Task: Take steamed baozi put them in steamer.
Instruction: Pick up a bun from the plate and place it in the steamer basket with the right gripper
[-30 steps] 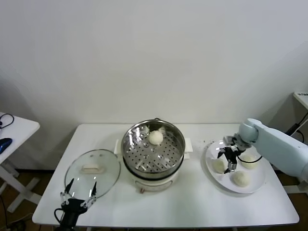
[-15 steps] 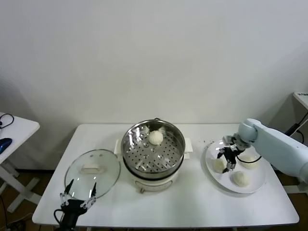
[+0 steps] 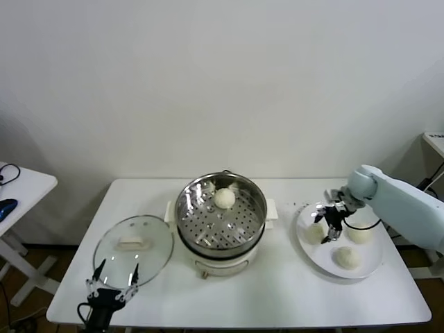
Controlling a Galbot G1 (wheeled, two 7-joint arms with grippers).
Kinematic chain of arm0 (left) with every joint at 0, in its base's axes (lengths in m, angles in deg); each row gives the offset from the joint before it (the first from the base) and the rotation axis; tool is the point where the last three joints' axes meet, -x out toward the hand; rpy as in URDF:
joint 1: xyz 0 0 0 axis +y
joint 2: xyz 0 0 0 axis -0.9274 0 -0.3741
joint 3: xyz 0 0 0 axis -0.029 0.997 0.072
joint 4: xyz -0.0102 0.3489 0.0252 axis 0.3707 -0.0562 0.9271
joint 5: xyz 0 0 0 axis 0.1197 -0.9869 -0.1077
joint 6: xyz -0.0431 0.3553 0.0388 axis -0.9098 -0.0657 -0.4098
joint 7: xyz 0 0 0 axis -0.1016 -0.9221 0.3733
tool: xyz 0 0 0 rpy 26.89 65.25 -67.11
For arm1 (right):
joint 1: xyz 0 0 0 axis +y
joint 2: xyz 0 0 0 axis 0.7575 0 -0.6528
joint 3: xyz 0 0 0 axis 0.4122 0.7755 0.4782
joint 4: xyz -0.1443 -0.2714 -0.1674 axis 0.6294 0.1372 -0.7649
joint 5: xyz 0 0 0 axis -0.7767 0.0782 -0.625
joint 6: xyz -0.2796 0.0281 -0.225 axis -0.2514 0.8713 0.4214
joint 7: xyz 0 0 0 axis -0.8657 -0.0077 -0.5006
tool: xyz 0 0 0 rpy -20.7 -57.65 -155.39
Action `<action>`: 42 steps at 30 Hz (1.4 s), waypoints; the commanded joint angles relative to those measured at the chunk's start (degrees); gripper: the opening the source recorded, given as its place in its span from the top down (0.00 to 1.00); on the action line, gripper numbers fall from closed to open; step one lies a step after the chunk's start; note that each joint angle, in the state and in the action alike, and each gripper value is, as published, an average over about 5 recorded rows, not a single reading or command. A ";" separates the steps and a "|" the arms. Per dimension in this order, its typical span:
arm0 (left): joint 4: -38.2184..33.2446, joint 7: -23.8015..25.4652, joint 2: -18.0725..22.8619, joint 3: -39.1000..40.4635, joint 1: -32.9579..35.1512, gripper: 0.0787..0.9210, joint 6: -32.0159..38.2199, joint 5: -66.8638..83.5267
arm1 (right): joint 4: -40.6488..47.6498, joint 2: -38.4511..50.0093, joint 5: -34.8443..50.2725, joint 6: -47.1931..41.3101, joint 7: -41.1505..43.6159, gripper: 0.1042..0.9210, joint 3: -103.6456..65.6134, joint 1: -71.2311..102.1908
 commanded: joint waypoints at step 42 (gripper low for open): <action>-1.93 -0.06 0.31 1.10 0.88 0.12 -0.54 -1.00 | 1.55 -35.72 39.87 -9.64 -6.27 0.24 24.96 -19.68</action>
